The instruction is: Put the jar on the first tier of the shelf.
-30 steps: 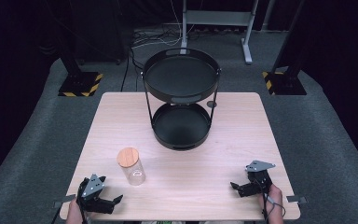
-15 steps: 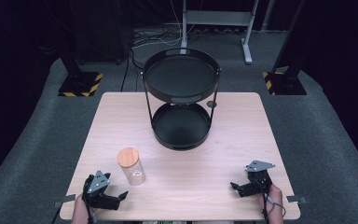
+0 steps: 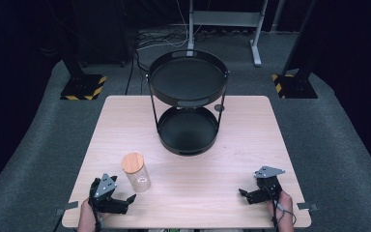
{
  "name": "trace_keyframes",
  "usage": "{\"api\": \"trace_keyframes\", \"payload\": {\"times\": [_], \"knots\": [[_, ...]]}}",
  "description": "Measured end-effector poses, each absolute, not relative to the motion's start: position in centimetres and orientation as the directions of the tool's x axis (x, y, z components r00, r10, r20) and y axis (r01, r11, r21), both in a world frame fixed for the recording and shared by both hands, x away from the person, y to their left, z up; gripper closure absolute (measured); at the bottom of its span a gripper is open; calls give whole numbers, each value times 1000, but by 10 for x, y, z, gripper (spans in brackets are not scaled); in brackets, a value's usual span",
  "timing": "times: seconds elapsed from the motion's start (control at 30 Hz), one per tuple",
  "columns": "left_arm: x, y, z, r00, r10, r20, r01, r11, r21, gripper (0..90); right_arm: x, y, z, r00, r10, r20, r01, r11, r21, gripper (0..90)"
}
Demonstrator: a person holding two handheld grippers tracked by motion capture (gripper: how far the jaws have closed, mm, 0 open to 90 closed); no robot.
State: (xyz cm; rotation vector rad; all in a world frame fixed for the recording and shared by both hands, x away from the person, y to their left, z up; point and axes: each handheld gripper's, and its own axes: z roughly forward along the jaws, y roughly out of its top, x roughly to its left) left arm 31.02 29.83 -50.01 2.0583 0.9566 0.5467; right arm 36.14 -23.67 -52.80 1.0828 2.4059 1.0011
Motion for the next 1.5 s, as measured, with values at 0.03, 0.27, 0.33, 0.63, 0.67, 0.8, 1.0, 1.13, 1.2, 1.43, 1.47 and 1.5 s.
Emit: {"api": "trace_keyframes", "payload": {"times": [0.03, 0.27, 0.33, 0.63, 0.67, 0.8, 1.0, 1.13, 1.2, 1.43, 1.47, 1.5], "knots": [[311, 297, -499, 623, 780, 52, 443, -407, 799, 1, 361, -237, -528, -662, 749, -3, 526, 468, 710, 0], [316, 291, -488, 614, 787, 62, 440, -407, 800, 1, 362, -237, -528, -662, 749, -2, 526, 468, 710, 0], [317, 289, -485, 612, 789, 64, 435, -402, 806, 1, 362, -237, -528, -663, 749, -2, 527, 468, 710, 0], [326, 278, -473, 595, 800, 75, 433, -398, 809, 1, 362, -237, -528, -664, 748, -1, 526, 468, 710, 0], [326, 277, -471, 597, 799, 76, 431, -399, 809, 1, 362, -237, -528, -664, 748, -1, 526, 468, 710, 0], [330, 272, -465, 599, 795, 97, 427, -419, 801, 2, 362, -237, -528, -664, 748, -1, 527, 468, 710, 0], [334, 267, -460, 596, 795, 110, 423, -427, 799, 2, 362, -237, -528, -665, 747, -2, 526, 469, 710, 0], [337, 265, -459, 592, 798, 109, 422, -423, 802, 1, 362, -237, -528, -665, 747, -1, 526, 469, 710, 0], [338, 265, -459, 589, 801, 107, 424, -419, 803, 1, 362, -237, -528, -665, 747, -1, 526, 469, 710, 0], [341, 261, -458, 589, 800, 113, 417, -420, 806, 0, 362, -237, -528, -665, 747, -1, 526, 469, 709, 0], [342, 261, -458, 589, 801, 111, 418, -419, 806, 0, 362, -237, -528, -665, 747, -1, 526, 469, 709, 0], [342, 260, -458, 587, 802, 112, 418, -418, 807, 0, 362, -237, -528, -665, 747, -1, 526, 469, 709, 0]]}}
